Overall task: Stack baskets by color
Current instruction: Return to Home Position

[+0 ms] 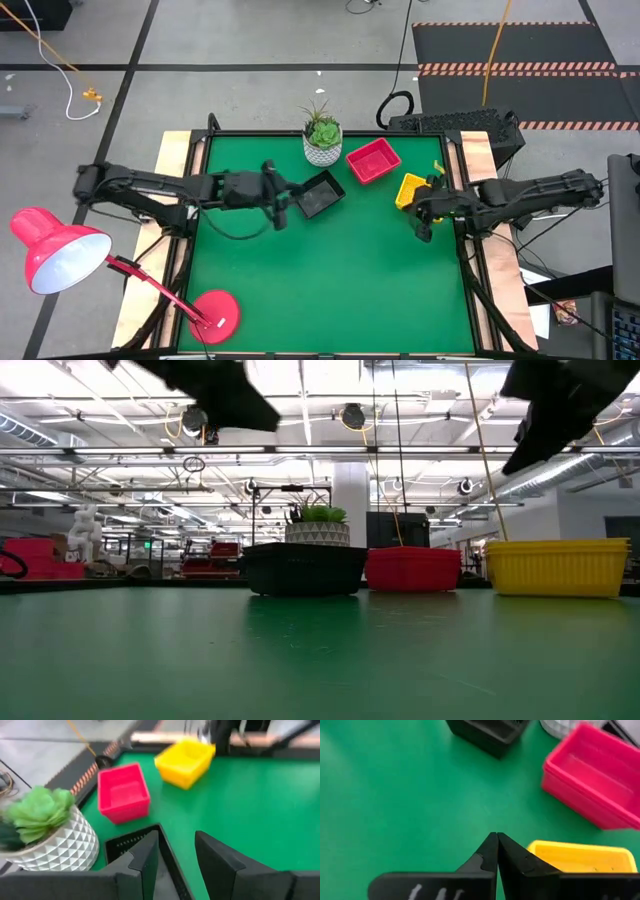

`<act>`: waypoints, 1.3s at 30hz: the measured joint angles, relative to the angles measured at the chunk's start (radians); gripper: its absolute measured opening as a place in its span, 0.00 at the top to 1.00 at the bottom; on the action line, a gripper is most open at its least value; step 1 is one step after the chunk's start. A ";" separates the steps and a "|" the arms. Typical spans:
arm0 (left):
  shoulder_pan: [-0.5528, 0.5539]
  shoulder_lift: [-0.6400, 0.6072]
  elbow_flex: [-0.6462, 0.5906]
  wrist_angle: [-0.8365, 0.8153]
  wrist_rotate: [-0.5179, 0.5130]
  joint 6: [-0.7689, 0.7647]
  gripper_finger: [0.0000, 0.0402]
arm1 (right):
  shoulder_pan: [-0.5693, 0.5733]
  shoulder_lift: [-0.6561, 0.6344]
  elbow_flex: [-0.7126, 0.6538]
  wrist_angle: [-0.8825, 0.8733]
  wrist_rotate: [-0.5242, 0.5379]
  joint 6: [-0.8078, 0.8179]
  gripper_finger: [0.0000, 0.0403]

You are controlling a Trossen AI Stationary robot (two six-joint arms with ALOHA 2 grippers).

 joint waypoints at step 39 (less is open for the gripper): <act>-0.057 -0.869 -0.897 0.541 0.117 -0.093 0.67 | 0.072 -0.749 -0.558 0.502 -0.212 -0.179 1.00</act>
